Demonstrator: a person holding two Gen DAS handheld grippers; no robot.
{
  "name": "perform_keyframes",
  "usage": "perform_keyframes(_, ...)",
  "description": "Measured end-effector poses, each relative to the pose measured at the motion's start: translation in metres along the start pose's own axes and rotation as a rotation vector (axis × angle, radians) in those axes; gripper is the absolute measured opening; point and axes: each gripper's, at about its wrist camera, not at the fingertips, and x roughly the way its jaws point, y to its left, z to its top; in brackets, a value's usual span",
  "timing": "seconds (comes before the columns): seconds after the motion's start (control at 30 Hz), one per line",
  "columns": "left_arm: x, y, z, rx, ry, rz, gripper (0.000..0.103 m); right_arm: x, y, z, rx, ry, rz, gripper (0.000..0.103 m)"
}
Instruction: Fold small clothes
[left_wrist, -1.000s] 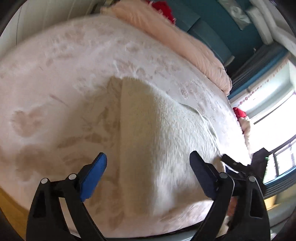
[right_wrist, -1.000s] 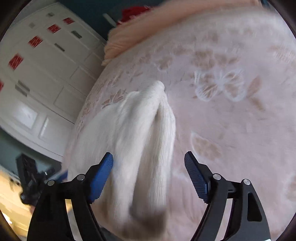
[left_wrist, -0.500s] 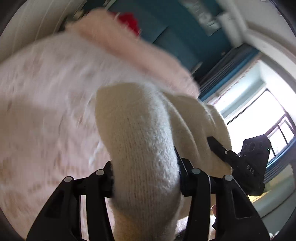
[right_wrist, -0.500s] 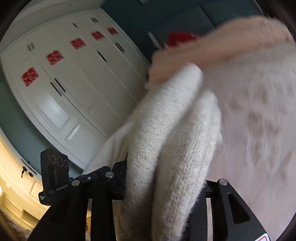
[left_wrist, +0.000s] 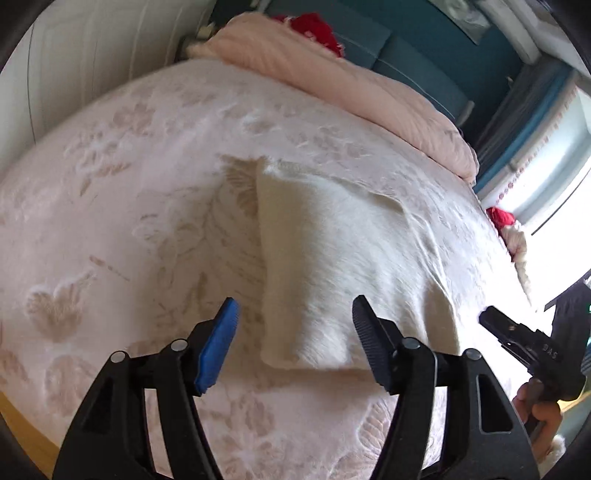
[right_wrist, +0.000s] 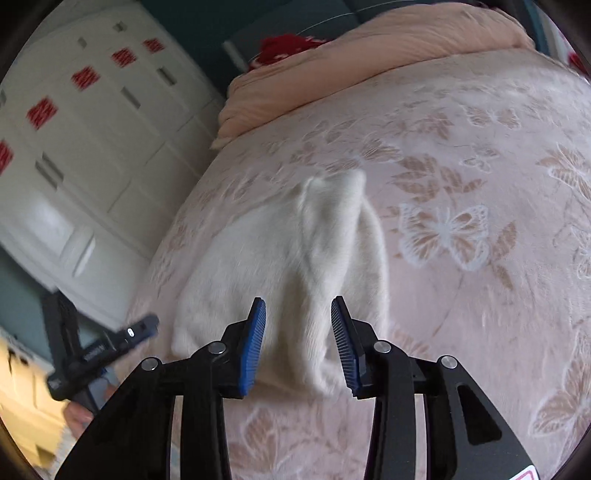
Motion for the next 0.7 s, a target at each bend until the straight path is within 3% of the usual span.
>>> perform_keyframes(0.03, 0.002, -0.011, -0.005, 0.029, 0.013, 0.008, 0.064, 0.013, 0.006, -0.002, -0.003, 0.027, -0.006, 0.052)
perform_keyframes(0.07, 0.008, -0.016, -0.006, 0.044, 0.026, 0.015, 0.064, 0.028, 0.003, -0.004, 0.002, 0.069, -0.018, 0.055)
perform_keyframes(0.1, 0.018, -0.021, -0.006, 0.064, 0.046, 0.031, 0.063, 0.047, -0.003, -0.006, 0.02, 0.112, -0.044, 0.05)
perform_keyframes(0.13, 0.025, -0.026, -0.01, 0.082, 0.066, 0.057, 0.063, 0.061, -0.008, -0.005, 0.033, 0.135, -0.05, 0.014)
perform_keyframes(0.17, 0.035, -0.028, -0.011, 0.09, 0.091, 0.083, 0.061, 0.067, -0.01, -0.007, 0.053, 0.166, -0.032, 0.014)
perform_keyframes(0.23, 0.046, -0.028, -0.014, 0.1, 0.125, 0.132, 0.056, 0.056, -0.003, 0.0, 0.085, 0.129, -0.008, 0.014)
perform_keyframes(0.27, 0.046, -0.028, -0.015, 0.098, 0.128, 0.145, 0.056, 0.041, 0.01, 0.005, 0.027, 0.078, -0.014, 0.014)
perform_keyframes(0.33, 0.051, -0.024, -0.015, 0.081, 0.136, 0.147, 0.056, 0.035, 0.018, 0.005, -0.029, 0.063, -0.051, 0.014)
perform_keyframes(0.43, 0.059, -0.022, -0.018, 0.088, 0.15, 0.164, 0.056, 0.074, -0.002, -0.01, -0.053, 0.186, -0.168, 0.016)
perform_keyframes(0.53, 0.058, -0.024, -0.021, 0.11, 0.163, 0.19, 0.056, 0.064, 0.001, -0.009, -0.023, 0.153, -0.151, 0.019)
perform_keyframes(0.7, 0.053, -0.03, -0.025, 0.139, 0.157, 0.212, 0.056, 0.001, 0.045, -0.009, -0.11, -0.02, -0.16, 0.018)
